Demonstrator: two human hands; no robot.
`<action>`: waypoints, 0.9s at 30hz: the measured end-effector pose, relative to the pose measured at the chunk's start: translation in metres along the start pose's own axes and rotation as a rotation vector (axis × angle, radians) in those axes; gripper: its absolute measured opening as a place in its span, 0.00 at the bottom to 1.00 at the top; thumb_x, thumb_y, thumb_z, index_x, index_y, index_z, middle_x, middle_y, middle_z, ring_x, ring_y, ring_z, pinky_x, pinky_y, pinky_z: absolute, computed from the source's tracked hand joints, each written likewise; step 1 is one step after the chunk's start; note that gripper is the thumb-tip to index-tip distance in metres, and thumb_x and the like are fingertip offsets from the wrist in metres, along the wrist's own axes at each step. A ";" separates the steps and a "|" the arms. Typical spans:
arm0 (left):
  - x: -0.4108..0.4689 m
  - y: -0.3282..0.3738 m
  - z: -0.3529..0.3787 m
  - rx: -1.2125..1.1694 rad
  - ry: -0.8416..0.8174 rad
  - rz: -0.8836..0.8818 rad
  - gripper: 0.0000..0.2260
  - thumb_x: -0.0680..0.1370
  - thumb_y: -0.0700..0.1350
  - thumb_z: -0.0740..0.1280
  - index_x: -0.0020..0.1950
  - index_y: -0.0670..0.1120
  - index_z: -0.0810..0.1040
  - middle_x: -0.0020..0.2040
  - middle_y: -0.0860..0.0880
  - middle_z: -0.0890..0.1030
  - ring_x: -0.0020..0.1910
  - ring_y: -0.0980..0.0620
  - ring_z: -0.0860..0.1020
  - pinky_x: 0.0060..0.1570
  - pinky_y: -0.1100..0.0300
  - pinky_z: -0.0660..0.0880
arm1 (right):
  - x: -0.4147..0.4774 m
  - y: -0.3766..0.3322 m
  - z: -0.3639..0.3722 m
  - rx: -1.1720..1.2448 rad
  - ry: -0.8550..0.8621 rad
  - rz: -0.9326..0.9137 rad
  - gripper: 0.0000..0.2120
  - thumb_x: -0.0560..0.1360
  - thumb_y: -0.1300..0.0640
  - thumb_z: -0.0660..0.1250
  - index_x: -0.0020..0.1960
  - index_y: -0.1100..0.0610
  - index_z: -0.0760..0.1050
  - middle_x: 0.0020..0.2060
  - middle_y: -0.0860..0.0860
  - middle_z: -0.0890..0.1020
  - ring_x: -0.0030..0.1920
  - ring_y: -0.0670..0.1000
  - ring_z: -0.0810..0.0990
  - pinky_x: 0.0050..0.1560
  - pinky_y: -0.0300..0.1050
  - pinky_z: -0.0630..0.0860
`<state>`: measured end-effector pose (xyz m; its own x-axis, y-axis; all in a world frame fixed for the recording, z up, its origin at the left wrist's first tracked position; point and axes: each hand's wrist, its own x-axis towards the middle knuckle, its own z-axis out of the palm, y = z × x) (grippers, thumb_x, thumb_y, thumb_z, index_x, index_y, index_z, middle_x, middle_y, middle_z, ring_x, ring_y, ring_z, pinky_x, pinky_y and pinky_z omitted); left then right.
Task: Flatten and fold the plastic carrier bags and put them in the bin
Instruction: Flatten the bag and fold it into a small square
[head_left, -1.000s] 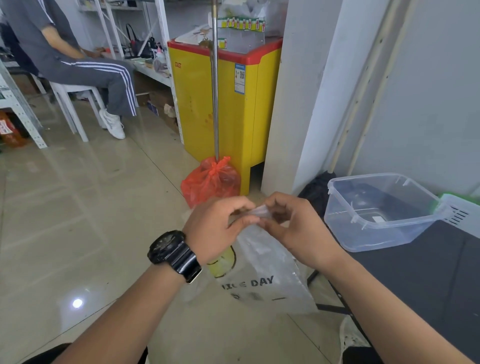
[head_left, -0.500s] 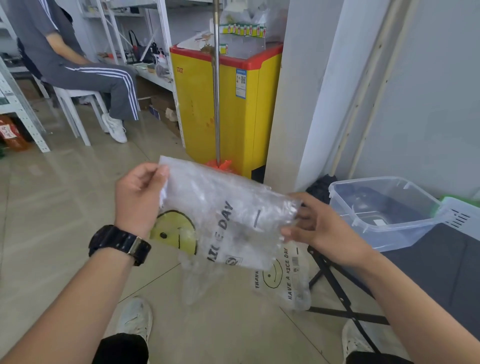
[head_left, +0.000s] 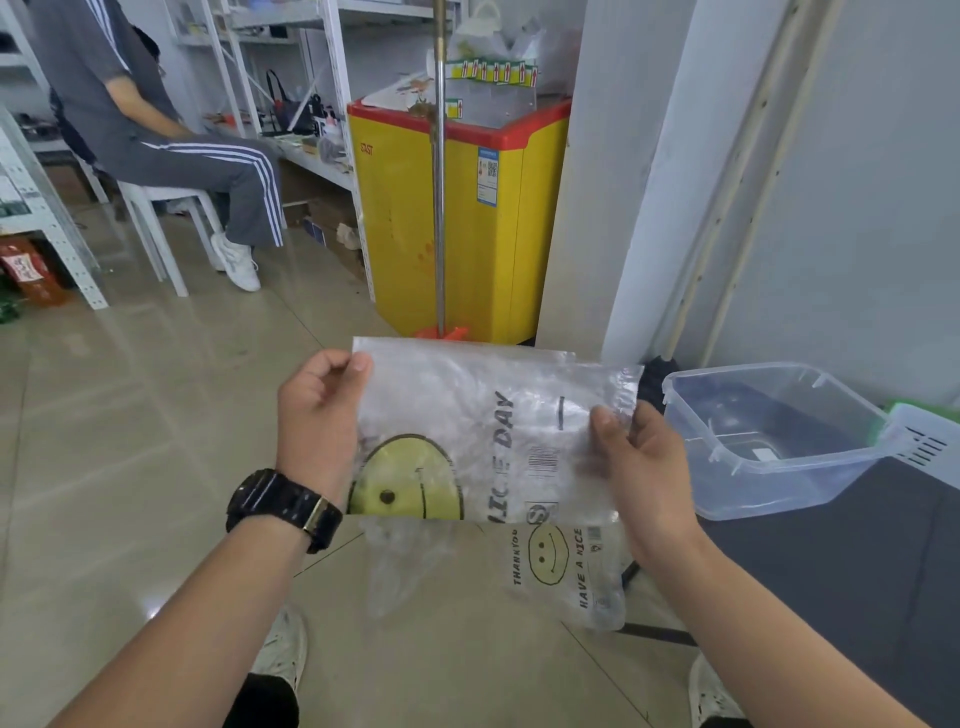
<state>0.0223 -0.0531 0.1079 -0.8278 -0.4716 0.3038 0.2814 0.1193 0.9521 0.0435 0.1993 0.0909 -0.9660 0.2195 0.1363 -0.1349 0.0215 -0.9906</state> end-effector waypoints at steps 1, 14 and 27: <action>-0.001 -0.002 0.002 0.010 -0.023 -0.005 0.08 0.80 0.49 0.65 0.44 0.48 0.79 0.40 0.50 0.77 0.36 0.59 0.73 0.40 0.67 0.73 | 0.000 -0.001 0.002 -0.014 0.030 -0.020 0.09 0.82 0.57 0.64 0.42 0.55 0.72 0.34 0.54 0.77 0.30 0.41 0.78 0.34 0.34 0.75; -0.009 -0.001 0.006 0.302 -0.065 0.249 0.23 0.80 0.52 0.64 0.38 0.32 0.69 0.27 0.45 0.67 0.27 0.54 0.63 0.26 0.61 0.60 | 0.010 -0.010 -0.012 -0.023 0.026 -0.024 0.04 0.77 0.57 0.70 0.51 0.56 0.80 0.42 0.60 0.86 0.46 0.69 0.83 0.45 0.69 0.81; -0.009 -0.002 0.009 0.137 0.228 0.115 0.23 0.80 0.51 0.65 0.35 0.33 0.70 0.28 0.45 0.70 0.26 0.53 0.66 0.28 0.60 0.66 | -0.019 -0.002 0.006 0.283 0.066 0.211 0.35 0.73 0.29 0.53 0.64 0.54 0.74 0.50 0.56 0.86 0.44 0.56 0.86 0.41 0.52 0.80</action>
<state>0.0245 -0.0409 0.1040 -0.6597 -0.6303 0.4093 0.2858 0.2932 0.9123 0.0608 0.1890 0.0905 -0.9641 0.2531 -0.0806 0.0009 -0.3001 -0.9539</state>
